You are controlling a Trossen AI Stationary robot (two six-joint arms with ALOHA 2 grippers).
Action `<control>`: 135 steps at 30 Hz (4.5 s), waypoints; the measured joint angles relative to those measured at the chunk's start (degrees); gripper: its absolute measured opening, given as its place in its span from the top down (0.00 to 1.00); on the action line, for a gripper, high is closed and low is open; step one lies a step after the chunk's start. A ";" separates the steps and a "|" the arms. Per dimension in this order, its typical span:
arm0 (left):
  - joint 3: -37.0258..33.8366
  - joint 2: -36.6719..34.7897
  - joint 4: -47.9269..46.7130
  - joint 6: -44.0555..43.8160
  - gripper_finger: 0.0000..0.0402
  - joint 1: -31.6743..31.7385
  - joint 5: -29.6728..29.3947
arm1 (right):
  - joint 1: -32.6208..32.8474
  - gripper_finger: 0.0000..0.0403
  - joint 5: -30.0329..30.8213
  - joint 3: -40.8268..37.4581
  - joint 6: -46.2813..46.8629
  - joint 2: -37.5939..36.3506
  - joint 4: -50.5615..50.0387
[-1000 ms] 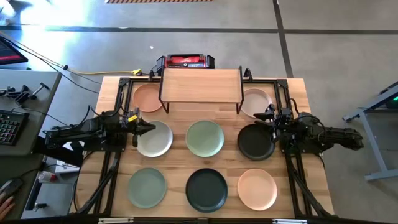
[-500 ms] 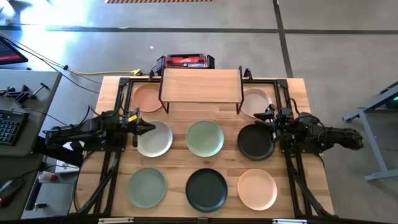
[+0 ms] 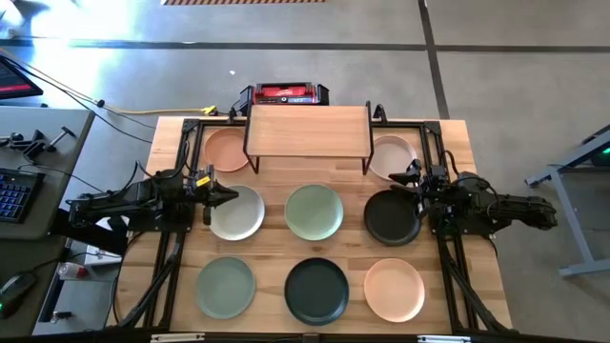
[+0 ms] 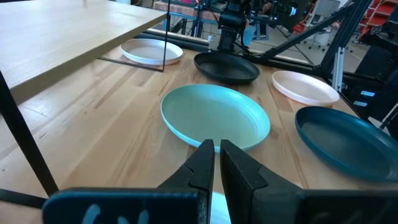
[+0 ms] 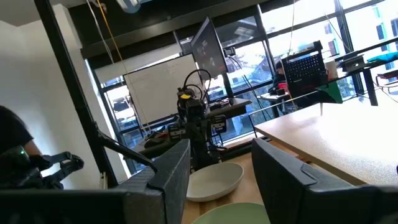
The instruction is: Place and stack plates onto a shelf
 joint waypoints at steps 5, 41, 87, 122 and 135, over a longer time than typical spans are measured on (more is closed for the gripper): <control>0.00 0.01 0.01 0.00 0.96 0.00 0.00 | 0.01 0.61 0.00 -0.01 0.00 0.00 0.00; 0.00 0.02 16.49 -9.51 0.96 0.02 -2.83 | 0.00 0.61 0.00 0.00 0.00 0.00 0.00; 21.24 14.69 25.36 0.00 0.96 0.13 -27.52 | 0.00 0.61 21.63 23.06 -7.71 7.99 -19.32; 33.57 20.65 9.97 5.39 0.96 0.13 -35.85 | -9.23 0.61 11.54 46.36 -6.53 46.82 -77.74; 33.57 20.65 9.76 5.35 0.96 0.13 -35.76 | -14.16 0.61 5.31 41.99 -9.13 54.61 -71.46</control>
